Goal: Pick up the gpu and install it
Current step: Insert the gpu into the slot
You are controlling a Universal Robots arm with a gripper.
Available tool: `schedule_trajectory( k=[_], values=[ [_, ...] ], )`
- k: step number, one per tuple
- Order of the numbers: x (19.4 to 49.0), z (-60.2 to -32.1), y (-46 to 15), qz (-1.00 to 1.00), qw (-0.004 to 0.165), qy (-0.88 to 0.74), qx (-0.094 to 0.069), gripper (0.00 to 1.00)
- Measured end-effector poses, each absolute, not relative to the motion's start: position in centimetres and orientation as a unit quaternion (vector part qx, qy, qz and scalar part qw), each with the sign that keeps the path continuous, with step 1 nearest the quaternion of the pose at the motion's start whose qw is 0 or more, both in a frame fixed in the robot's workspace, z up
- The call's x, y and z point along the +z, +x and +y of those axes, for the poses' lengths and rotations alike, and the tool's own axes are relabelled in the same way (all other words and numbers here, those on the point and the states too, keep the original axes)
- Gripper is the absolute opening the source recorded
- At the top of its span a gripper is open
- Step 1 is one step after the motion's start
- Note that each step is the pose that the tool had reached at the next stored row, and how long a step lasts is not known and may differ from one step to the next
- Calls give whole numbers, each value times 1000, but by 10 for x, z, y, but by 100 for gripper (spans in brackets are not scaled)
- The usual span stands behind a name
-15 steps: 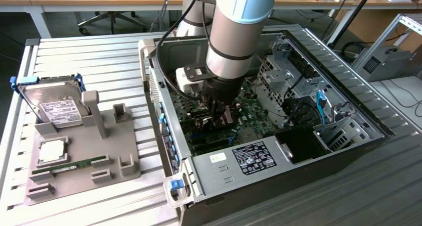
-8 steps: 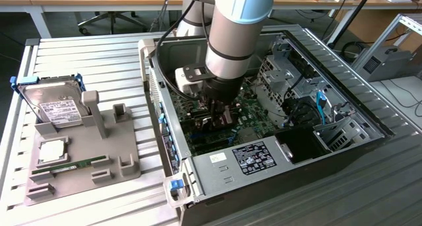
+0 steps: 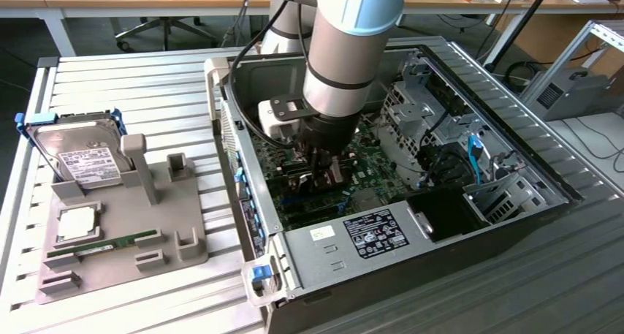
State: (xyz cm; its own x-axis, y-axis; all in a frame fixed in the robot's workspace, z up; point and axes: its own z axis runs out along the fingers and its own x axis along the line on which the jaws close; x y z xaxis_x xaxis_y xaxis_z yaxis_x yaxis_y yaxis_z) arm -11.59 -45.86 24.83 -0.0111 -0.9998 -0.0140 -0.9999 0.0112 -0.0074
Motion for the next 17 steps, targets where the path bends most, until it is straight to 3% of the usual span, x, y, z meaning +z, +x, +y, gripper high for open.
schedule_trajectory(
  k=[17],
  values=[
    [248,-459,-116,711,8,-703,2,28]
  ],
)
